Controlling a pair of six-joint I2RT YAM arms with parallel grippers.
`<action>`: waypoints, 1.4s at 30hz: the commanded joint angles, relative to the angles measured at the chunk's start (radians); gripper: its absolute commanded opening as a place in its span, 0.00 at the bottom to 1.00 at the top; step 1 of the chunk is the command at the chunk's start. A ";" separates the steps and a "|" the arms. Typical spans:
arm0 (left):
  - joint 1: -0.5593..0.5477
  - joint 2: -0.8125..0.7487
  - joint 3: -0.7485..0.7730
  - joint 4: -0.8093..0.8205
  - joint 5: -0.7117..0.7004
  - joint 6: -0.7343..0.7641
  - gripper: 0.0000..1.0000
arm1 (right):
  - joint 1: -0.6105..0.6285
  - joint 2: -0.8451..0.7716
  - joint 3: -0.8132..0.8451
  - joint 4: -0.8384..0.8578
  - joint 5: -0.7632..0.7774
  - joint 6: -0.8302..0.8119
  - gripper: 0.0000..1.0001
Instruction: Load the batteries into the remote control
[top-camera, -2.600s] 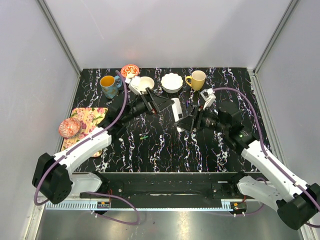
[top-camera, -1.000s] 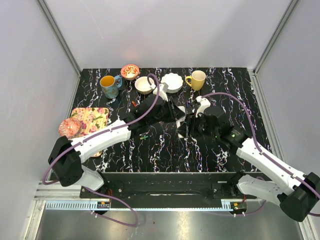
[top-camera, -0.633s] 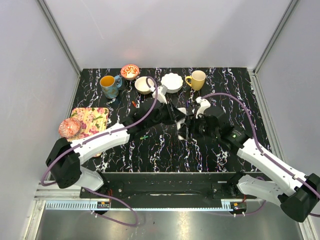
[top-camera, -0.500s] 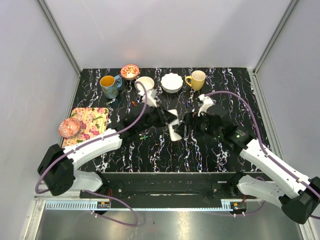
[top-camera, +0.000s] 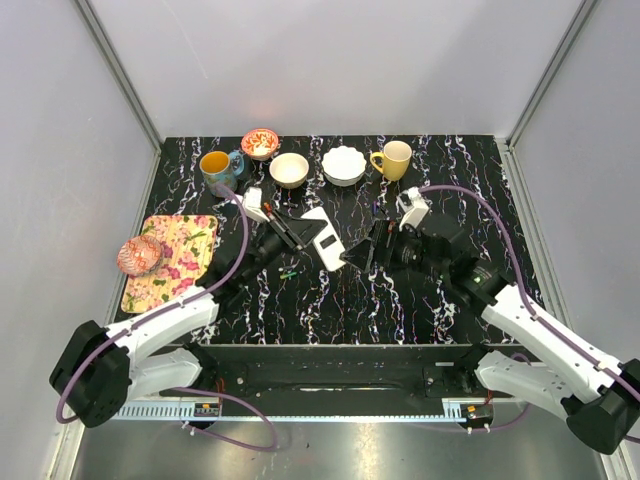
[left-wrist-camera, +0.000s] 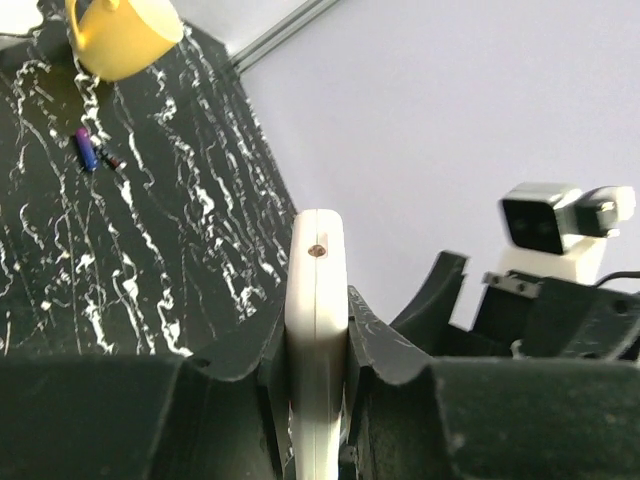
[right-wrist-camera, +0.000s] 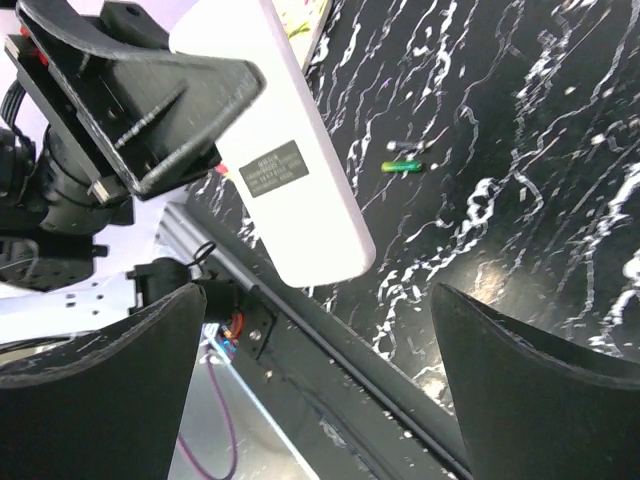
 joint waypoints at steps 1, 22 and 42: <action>0.045 -0.018 -0.067 0.339 0.094 -0.062 0.00 | 0.003 -0.004 -0.053 0.194 -0.079 0.121 1.00; 0.050 -0.142 -0.106 0.284 -0.054 0.085 0.00 | 0.000 0.164 -0.243 0.763 -0.135 0.467 0.97; 0.024 -0.204 -0.097 0.183 -0.180 0.146 0.00 | 0.000 0.333 -0.241 0.981 -0.175 0.561 0.59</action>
